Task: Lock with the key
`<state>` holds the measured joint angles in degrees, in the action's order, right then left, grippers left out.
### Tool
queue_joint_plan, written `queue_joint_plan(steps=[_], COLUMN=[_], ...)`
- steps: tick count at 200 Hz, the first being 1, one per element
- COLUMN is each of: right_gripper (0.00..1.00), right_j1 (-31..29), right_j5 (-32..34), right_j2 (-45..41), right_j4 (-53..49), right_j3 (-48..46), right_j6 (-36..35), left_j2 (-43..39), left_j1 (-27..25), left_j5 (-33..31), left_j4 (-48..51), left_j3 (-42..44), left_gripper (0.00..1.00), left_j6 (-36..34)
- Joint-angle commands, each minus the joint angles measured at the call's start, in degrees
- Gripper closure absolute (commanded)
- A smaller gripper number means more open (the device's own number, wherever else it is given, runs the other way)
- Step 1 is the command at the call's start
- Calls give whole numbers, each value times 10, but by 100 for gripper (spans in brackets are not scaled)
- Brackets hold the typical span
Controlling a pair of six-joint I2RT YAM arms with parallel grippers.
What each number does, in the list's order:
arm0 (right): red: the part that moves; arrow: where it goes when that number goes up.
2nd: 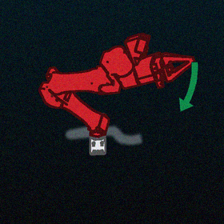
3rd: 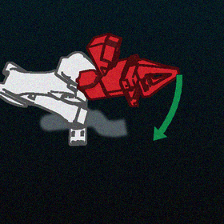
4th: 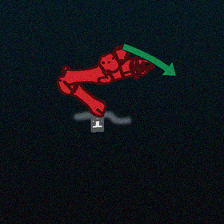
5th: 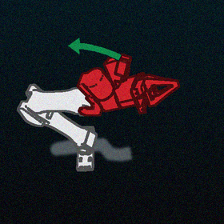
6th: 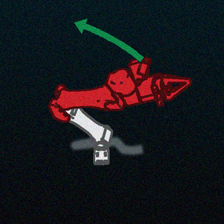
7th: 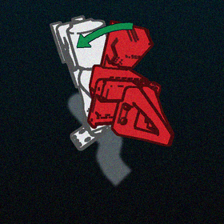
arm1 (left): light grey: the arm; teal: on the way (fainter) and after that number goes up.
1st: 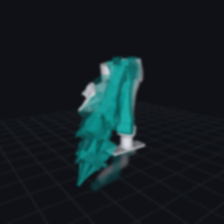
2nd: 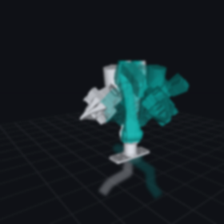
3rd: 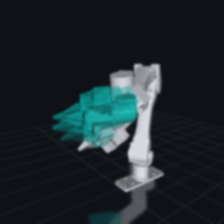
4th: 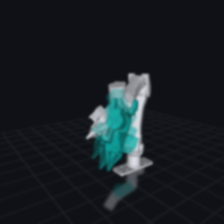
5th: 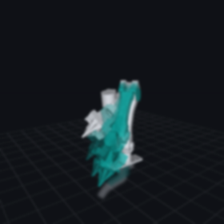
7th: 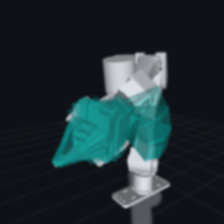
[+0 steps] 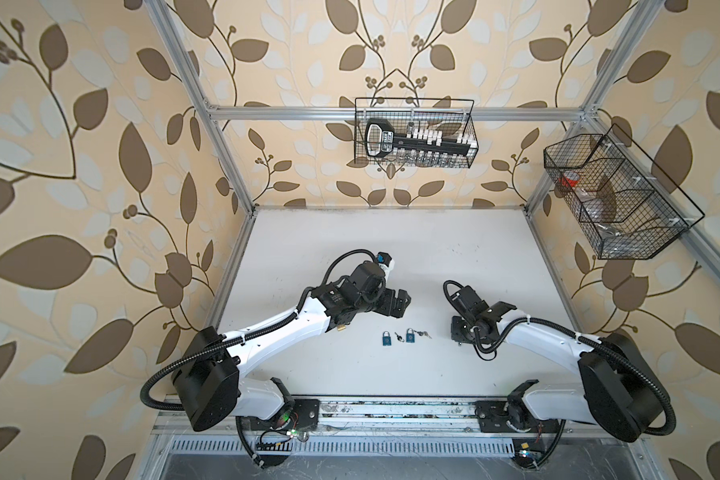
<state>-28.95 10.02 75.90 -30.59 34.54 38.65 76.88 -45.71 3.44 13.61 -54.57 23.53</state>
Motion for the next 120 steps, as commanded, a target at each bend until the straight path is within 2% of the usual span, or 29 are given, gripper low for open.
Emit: queue_joint_plan(steps=[1, 26, 52, 73, 90, 108, 120], right_gripper=[86, 100, 100, 100, 100, 100, 100], right_j1=[-3, -3, 0, 4, 11, 17, 21], right_j5=[3, 0, -17, -56, -118, -151, -165], right_j2=[-25, -93, -142, -162, -161, -145, -128], right_j4=[-20, 13, 90, 217, 358, 485, 553], right_j3=[6, 26, 53, 57, 48, 46, 49], right_j6=[4, 0, 26, 64, 92, 136, 189], left_j2=[-37, -65, -102, -133, -147, -154, -160], left_j1=[1, 15, 34, 42, 44, 45, 45], left_j5=[-32, -30, -17, -1, 22, 42, 58], left_j4=[-9, -9, -15, -29, -35, -34, -45], left_j3=[6, 6, 5, -1, -19, -42, -50], left_gripper=[1, 1, 5, 5, 5, 5, 6], left_j6=[17, 30, 38, 37, 34, 33, 36])
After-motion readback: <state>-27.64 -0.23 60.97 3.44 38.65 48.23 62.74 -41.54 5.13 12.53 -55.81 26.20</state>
